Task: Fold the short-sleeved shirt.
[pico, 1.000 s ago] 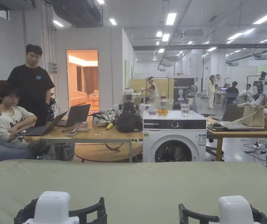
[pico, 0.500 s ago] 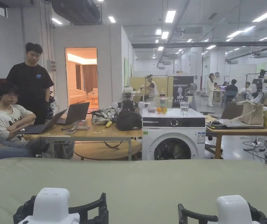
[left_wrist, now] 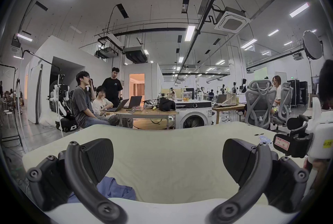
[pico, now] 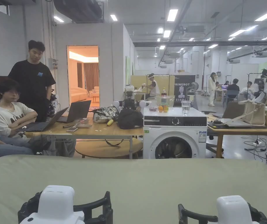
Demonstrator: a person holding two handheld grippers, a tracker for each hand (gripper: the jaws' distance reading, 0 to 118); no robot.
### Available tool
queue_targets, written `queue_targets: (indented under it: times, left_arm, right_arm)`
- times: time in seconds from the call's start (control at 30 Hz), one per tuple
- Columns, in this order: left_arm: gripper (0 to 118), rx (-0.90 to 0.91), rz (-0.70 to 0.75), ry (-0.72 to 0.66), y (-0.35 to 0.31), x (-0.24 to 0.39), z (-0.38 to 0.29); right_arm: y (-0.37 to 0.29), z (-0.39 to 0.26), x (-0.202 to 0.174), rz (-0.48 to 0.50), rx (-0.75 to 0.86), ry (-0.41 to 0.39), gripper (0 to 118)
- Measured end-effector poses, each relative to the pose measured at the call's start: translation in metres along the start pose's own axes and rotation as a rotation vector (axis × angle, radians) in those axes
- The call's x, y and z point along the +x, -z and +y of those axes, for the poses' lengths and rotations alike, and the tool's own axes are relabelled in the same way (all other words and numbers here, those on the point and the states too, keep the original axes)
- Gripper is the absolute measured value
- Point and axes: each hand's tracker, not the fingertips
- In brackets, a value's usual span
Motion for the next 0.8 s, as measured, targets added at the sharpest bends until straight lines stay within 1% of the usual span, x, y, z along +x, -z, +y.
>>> queue_targets:
  times: [0.8]
  left_arm:
    - [118,0.010,-0.009,-0.009,-0.0050,0.0021,-0.0014]
  right_arm:
    - [-0.0013,-0.0019,0.0004,0.007,-0.018,0.004,118]
